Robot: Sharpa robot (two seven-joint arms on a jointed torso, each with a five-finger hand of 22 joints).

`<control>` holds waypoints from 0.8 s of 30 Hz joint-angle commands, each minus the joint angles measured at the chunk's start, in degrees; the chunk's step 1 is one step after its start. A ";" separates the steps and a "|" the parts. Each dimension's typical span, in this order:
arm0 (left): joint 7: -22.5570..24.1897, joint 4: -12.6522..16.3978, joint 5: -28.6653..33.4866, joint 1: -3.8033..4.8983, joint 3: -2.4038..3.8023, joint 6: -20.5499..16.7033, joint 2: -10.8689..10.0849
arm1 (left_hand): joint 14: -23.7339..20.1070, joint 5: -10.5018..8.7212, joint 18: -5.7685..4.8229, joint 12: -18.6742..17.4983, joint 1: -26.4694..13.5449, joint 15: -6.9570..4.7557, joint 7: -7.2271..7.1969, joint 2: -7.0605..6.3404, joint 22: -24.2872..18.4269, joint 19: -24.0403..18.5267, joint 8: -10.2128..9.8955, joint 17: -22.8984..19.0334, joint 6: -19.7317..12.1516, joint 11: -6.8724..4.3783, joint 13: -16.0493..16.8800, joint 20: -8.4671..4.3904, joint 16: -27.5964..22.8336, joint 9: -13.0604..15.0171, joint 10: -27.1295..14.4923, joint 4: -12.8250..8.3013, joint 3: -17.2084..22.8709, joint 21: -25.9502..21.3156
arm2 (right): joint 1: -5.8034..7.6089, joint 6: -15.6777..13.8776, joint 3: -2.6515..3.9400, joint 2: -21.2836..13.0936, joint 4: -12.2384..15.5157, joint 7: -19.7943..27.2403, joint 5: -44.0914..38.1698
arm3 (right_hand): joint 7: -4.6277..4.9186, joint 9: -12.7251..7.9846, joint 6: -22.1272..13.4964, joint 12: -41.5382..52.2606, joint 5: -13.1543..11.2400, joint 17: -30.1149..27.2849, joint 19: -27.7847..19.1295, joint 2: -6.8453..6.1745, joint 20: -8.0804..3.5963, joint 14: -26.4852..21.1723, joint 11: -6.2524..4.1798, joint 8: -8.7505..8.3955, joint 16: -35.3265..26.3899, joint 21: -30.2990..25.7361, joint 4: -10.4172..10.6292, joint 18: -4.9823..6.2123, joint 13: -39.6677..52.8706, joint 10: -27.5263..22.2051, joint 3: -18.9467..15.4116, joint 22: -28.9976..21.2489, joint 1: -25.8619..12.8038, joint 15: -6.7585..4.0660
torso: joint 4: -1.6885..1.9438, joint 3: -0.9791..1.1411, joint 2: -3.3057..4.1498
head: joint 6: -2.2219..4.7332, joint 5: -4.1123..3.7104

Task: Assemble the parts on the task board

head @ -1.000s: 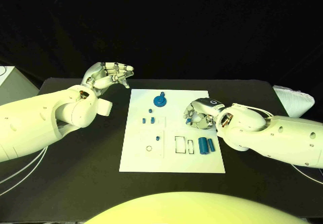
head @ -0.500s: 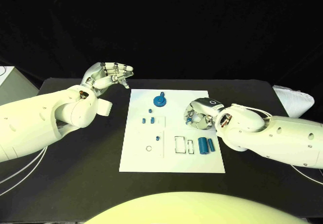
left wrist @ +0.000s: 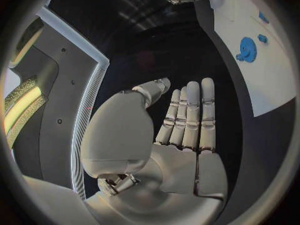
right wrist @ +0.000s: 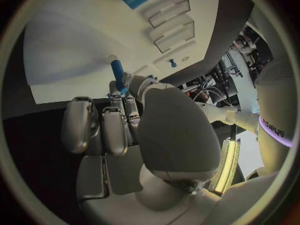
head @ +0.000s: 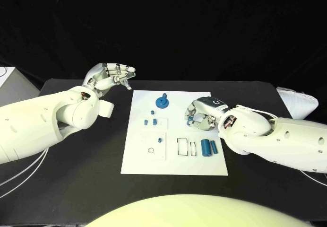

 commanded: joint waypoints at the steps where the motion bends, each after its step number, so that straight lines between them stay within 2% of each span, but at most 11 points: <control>1: 0.33 0.00 0.16 0.02 0.04 0.70 0.24 | -0.25 0.05 0.33 -0.30 0.24 0.01 0.07 0.19 -0.05 0.33 0.23 -0.08 -0.48 -0.17 -0.09 -0.03 -0.26 -0.08 -0.38 0.19 -0.20 -0.36 | 1.15 -1.73 0.28 -0.36 1.58 0.14 -0.97 | 0.10 0.02 0.07 -0.05 0.02 0.09 1.13 0.10 -0.27 1.82 -4.40 0.25 0.25 0.35 -0.36 -0.43 1.40 4.77 0.82 5.20 -0.37 -0.40 | 0.00 0.03 -0.03 | 0.01 0.15; 3: 0.33 -0.03 0.16 0.02 0.04 0.73 0.35 | -0.25 0.05 0.33 -0.30 0.24 0.01 0.07 0.19 -0.05 0.33 0.23 -0.08 -0.48 -0.17 -0.09 -0.03 -0.26 -0.08 -0.38 0.19 -0.20 -0.36 | 2.04 -1.74 0.46 -0.75 2.70 0.10 -0.78 | 0.09 0.06 0.09 -0.11 0.02 0.12 1.15 0.04 -0.28 1.83 -4.41 0.29 0.27 0.50 -0.43 -0.46 1.43 4.82 0.88 5.28 -0.49 -0.41 | 0.09 0.01 -0.03 | 0.01 0.13; 7: 0.34 -0.11 0.18 0.01 0.04 0.75 0.50 | -0.25 0.05 0.33 -0.30 0.24 0.01 0.07 0.19 -0.05 0.33 0.23 -0.08 -0.48 -0.17 -0.09 -0.03 -0.26 -0.08 -0.38 0.19 -0.20 -0.36 | 3.45 -1.91 0.70 -1.40 4.83 0.11 -0.42 | 0.08 0.10 0.11 -0.14 0.03 0.17 1.17 0.00 -0.28 1.84 -4.42 0.32 0.30 0.58 -0.49 -0.47 1.45 4.86 0.92 5.33 -0.56 -0.41 | 0.05 -0.06 -0.06 | 0.01 0.39; 11: 0.36 -0.18 0.19 -0.01 0.04 0.83 0.66 | -0.25 0.05 0.33 -0.30 0.24 0.01 0.07 0.19 -0.05 0.33 0.23 -0.08 -0.48 -0.17 -0.09 -0.03 -0.26 -0.08 -0.38 0.19 -0.20 -0.36 | 4.01 -1.82 0.82 -0.91 6.46 0.70 0.61 | 0.06 0.14 0.13 -0.19 0.09 0.20 1.18 -0.04 -0.29 1.85 -4.43 0.36 0.31 0.63 -0.56 -0.48 1.48 4.92 1.00 5.36 -0.67 -0.42 | -0.06 0.03 0.03 | 0.01 0.80; 16: 0.39 -0.30 0.20 -0.05 0.04 1.02 0.96 | -0.24 0.05 0.34 -0.23 0.29 0.02 0.09 0.30 -0.13 0.39 0.27 -0.09 -0.58 -0.16 -0.11 -0.01 -0.26 -0.09 -0.46 0.27 -0.25 -0.47 | 3.04 -1.98 0.87 1.48 7.09 1.94 1.96 | 0.09 0.25 -0.01 -0.44 0.31 -0.24 1.14 -0.04 -0.30 1.76 -4.41 0.38 0.11 0.55 -0.79 -0.46 1.53 4.94 1.32 5.38 -0.96 -0.43 | 0.01 0.18 0.09 | 0.01 1.50; 20: 0.39 -0.33 0.20 -0.07 0.04 1.16 1.13 | -0.24 0.05 0.34 -0.23 0.29 0.02 0.09 0.30 -0.13 0.39 0.27 -0.09 -0.58 -0.16 -0.11 -0.01 -0.26 -0.09 -0.46 0.27 -0.25 -0.47 | 1.60 -2.03 0.85 4.33 6.85 2.95 2.41 | 0.13 0.31 -0.14 -0.61 0.48 -0.41 1.12 -0.03 -0.31 1.72 -4.38 0.38 0.02 0.48 -0.98 -0.45 1.57 4.93 1.54 5.37 -1.10 -0.41 | -0.04 0.06 0.07 | 0.01 2.07; 24: 0.39 -0.35 0.21 -0.08 0.04 1.23 1.25 | -0.24 0.05 0.34 -0.23 0.29 0.02 0.09 0.30 -0.13 0.39 0.27 -0.09 -0.58 -0.16 -0.11 -0.01 -0.26 -0.09 -0.46 0.27 -0.25 -0.47 | -0.07 -1.91 0.81 6.90 6.60 3.78 2.12 | 0.15 0.35 -0.21 -0.72 0.60 -0.54 1.09 -0.03 -0.30 1.69 -4.36 0.38 -0.04 0.38 -1.12 -0.43 1.59 4.92 1.67 5.35 -1.18 -0.40 | 0.13 0.00 0.14 | 0.01 2.55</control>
